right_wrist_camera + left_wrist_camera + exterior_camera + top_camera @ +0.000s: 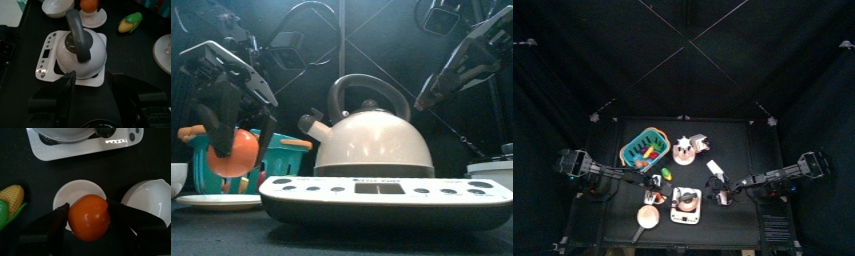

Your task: Place orange into basket

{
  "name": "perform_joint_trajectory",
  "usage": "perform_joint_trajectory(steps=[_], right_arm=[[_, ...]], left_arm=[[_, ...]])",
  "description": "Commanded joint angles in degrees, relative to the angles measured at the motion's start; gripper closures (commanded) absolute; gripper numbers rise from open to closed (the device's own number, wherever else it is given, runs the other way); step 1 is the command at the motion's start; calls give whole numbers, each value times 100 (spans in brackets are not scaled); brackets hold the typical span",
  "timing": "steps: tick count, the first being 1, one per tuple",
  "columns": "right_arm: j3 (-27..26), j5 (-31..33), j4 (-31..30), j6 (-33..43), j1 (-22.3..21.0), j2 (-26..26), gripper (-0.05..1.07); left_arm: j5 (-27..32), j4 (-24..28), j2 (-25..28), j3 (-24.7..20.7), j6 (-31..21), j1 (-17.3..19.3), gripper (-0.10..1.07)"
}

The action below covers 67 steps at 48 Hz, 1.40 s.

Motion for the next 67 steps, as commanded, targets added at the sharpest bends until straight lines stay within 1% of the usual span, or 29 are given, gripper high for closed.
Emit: perform_joint_trajectory(steps=[1, 6, 10, 14, 20, 22, 26, 30, 33, 35, 37, 41, 43, 46, 49, 51, 59, 62, 67], right_arm=[[-105, -9, 0, -9, 44, -44, 17], [-105, -9, -26, -9, 35, -44, 17], [-105, -9, -53, -18, 9, -44, 17], [-105, -9, -79, -18, -9, -44, 17], [-88, -9, -62, -18, -9, -44, 17], [-79, -9, -53, -9, -9, -44, 17], [-70, -9, -44, -9, -9, -44, 17], [-53, -9, -53, -9, -9, -44, 17], [-62, -9, -53, -18, -9, -44, 17], [-62, 0, -53, -9, -9, -44, 17], [-62, 0, -44, -9, -18, -44, 17], [-70, 0, -53, -9, -18, -44, 17], [-70, 0, -62, -9, -18, -44, 17], [-62, 0, -79, -18, -18, -35, 17], [-62, -9, -79, -18, -18, -26, 17], [-62, -9, -79, -18, -26, -18, 17], [-53, -9, -79, -9, -18, 26, 17], [-53, 0, -79, -18, -18, 26, 17], [-70, 0, -79, -18, -18, 26, 17]], left_arm=[[-123, 9, -105, -167, 0, 26, 21], [-176, 53, -202, -167, 0, 53, 21], [-229, 149, -439, -167, 0, 97, 21], [-510, 264, -773, -141, 9, 149, 21], [-1380, 492, -1433, 97, 0, 378, 21], [-1714, 563, -1670, 272, 0, 501, 21], [-2584, 589, -2224, 791, -9, 932, 22], [-3595, 334, -2751, 1354, -18, 1371, 22], [-4342, -44, -3146, 1802, 0, 1740, 22], [-4685, -272, -3375, 2039, 18, 1960, 22], [-4869, -431, -3568, 2250, 79, 2153, 21], [-4816, -378, -3867, 2540, 97, 2566, 21], [-4702, -369, -3885, 2610, 97, 2733, 20], [-4474, -378, -3867, 2637, 88, 2883, 19], [-4333, -369, -3858, 2646, 97, 2927, 16], [-4254, -360, -3832, 2654, 97, 2936, 12], [-4175, -360, -3735, 2786, 97, 3076, -2], [-4175, -360, -3735, 2830, 97, 3094, -4], [-4157, -343, -3735, 2865, 123, 3076, -4]])
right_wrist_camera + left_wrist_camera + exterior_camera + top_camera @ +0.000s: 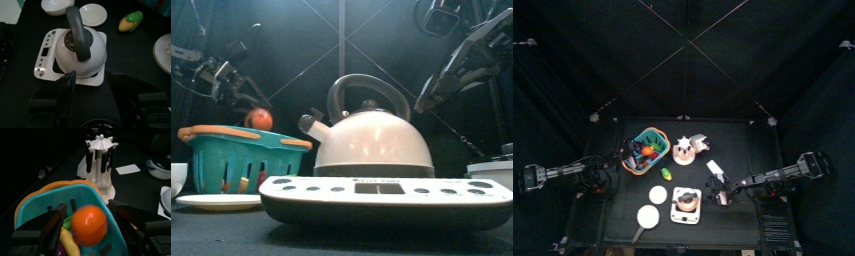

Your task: Place orange into basket

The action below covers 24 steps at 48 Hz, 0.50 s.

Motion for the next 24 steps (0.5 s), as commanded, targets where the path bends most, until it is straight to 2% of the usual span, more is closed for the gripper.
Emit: perform_joint_trajectory(steps=[1, 20, 24], right_arm=[[-79, 0, -9, -9, 0, -44, 17], [-62, 0, 26, 0, 0, -35, 17], [-62, 0, 18, 0, 9, -44, 17]], left_arm=[[0, 44, 0, -70, 9, 9, -4], [26, 88, 9, -123, -18, -18, -4], [62, 97, 9, -158, 0, -149, -4]])
